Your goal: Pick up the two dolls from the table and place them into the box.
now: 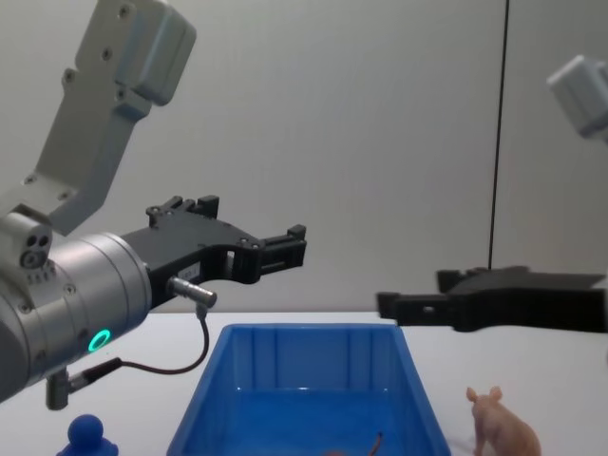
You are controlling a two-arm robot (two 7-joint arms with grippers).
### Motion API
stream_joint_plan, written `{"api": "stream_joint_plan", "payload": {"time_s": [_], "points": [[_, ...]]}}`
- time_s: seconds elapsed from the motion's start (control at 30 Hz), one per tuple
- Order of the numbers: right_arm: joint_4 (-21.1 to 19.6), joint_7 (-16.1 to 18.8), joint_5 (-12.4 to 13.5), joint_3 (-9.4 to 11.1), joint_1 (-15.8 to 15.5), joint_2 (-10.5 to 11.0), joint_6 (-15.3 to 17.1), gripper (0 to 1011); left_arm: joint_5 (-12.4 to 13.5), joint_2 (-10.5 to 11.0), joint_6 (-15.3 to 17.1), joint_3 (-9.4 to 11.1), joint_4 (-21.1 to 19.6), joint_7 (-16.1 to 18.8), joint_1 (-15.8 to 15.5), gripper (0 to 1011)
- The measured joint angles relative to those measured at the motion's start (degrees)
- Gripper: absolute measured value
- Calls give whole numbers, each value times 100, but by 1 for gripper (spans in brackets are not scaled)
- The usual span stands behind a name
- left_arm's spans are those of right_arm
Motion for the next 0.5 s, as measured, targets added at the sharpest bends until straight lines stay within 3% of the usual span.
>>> {"api": "stream_joint_plan", "payload": {"time_s": [0.5], "points": [[-202, -342, 360, 263, -488, 453, 39, 1001, 0, 0, 0, 0, 0, 0, 0, 1001]]}}
